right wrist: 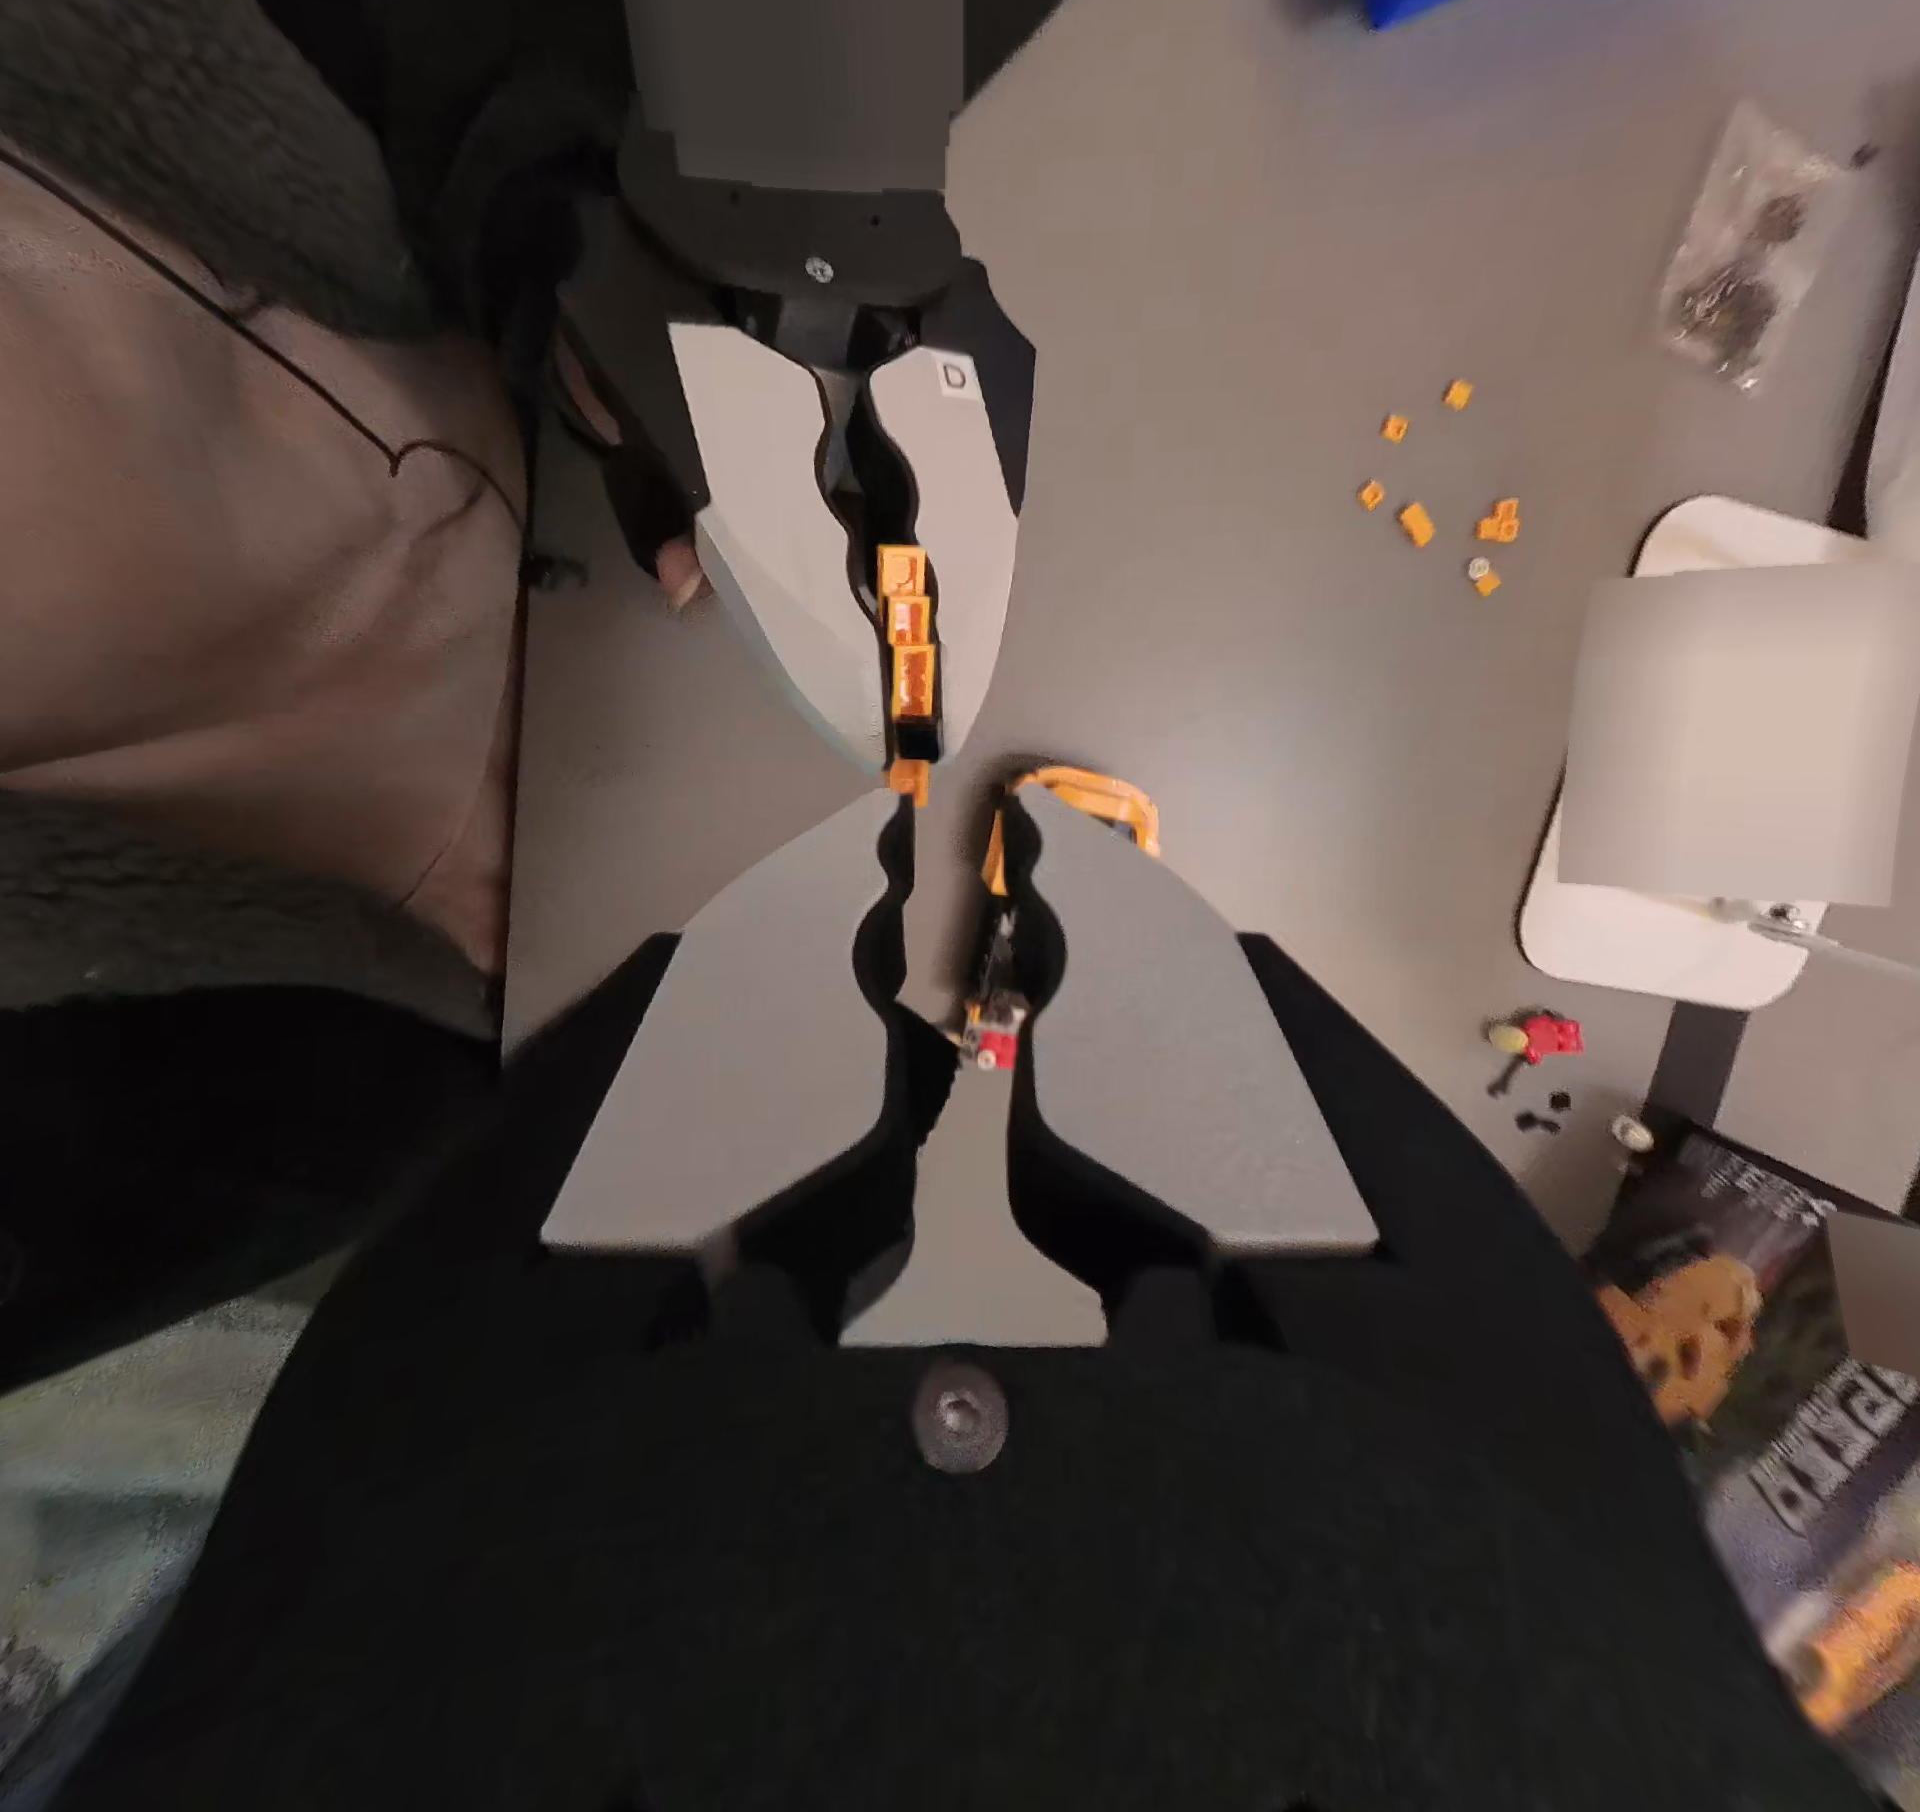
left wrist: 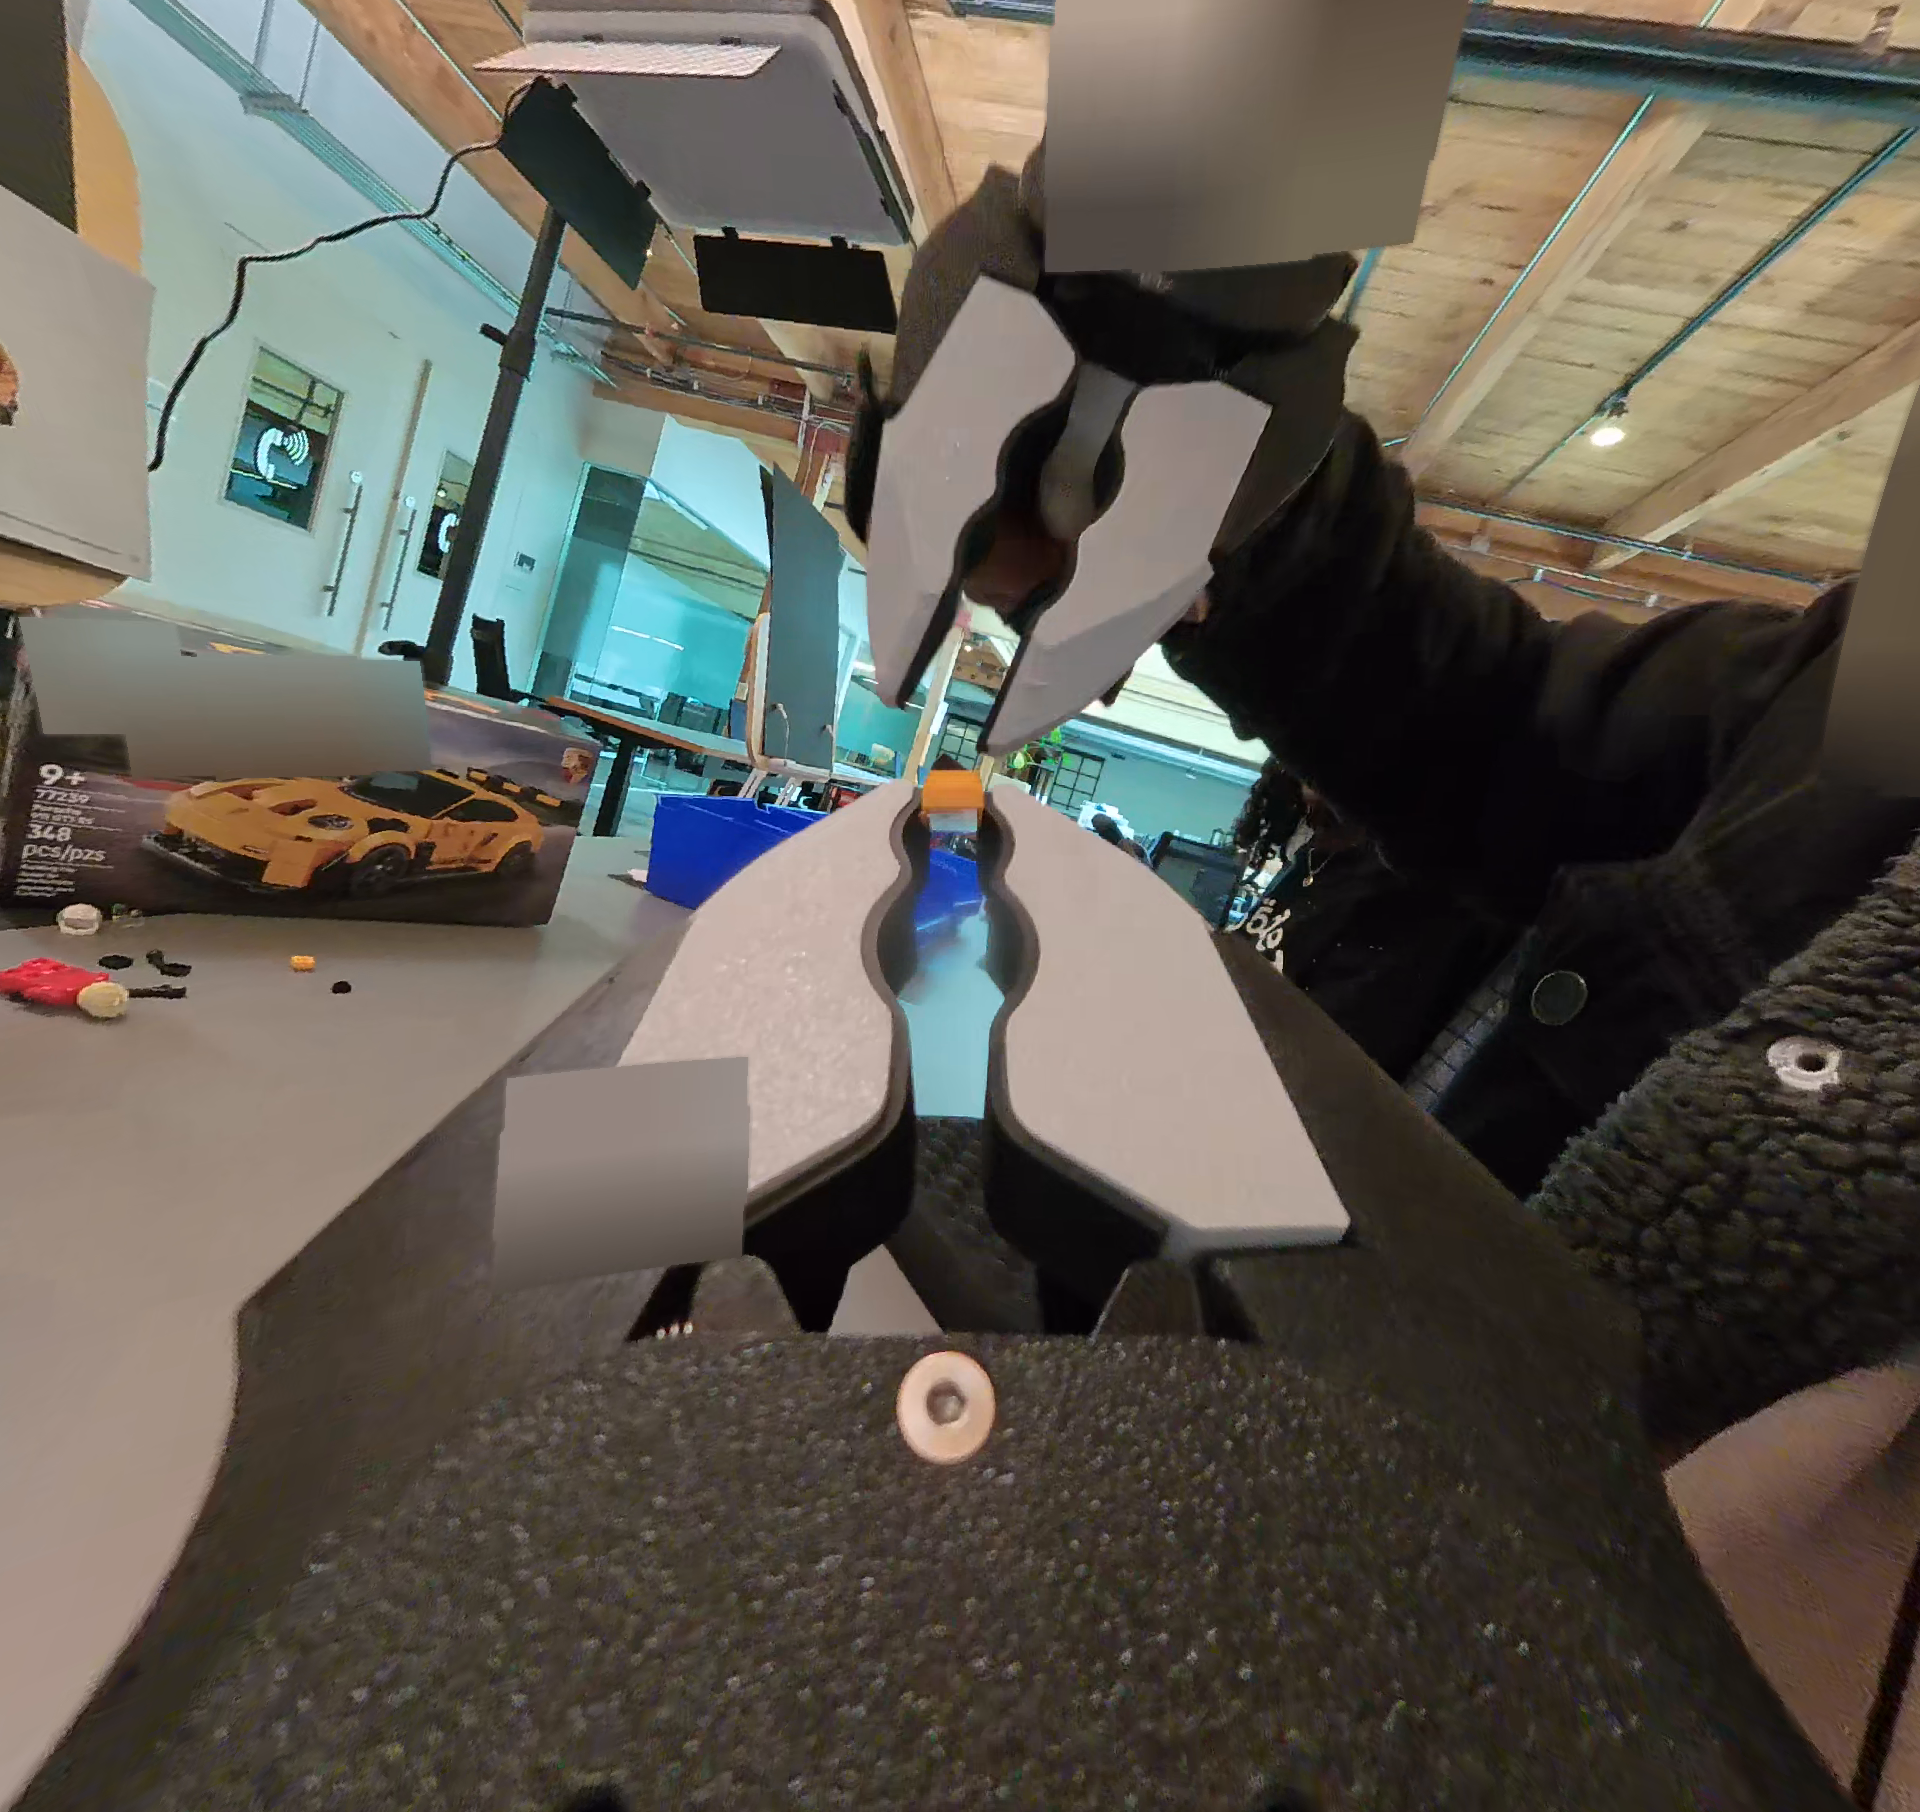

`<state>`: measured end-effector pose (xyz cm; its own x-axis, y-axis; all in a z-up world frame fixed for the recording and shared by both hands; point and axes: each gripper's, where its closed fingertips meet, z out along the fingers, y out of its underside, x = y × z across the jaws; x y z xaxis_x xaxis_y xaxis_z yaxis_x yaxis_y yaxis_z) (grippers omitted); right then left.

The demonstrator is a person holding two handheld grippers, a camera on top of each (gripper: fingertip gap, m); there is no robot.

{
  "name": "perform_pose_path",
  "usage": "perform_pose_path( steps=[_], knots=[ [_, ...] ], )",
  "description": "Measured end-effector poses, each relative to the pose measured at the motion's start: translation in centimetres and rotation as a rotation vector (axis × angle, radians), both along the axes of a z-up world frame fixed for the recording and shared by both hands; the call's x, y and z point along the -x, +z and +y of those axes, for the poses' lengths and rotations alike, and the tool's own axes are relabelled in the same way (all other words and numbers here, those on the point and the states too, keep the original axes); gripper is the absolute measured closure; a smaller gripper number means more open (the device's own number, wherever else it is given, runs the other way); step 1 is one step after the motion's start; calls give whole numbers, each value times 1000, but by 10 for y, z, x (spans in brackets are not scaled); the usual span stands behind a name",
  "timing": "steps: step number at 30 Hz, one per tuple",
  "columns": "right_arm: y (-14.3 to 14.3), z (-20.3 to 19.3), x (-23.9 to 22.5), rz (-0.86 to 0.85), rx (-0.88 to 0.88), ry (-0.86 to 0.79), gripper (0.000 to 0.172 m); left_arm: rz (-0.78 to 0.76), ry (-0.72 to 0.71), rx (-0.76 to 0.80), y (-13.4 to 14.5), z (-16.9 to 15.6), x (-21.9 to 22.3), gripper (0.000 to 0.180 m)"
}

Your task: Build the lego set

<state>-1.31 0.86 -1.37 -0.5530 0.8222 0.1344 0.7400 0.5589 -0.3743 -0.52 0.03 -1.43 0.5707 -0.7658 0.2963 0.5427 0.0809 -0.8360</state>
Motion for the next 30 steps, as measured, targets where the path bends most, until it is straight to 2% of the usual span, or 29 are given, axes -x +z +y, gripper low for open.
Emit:
perform_pose_path(
  steps=[1,7,20,30],
  knots=[
    [0,0,0,35,26,-1,158,-1,0,-2,0,0,0,172],
    [-3,-9,0,113,111,33,160,12,-8,-10,-1,0,-4,173],
    [-8,-20,-10,23,240,78,166,40,-85,-57,1,-11,-15,172],
    [-11,-21,-16,-2,221,83,169,73,-113,-37,-4,-11,-23,172]
  ],
)
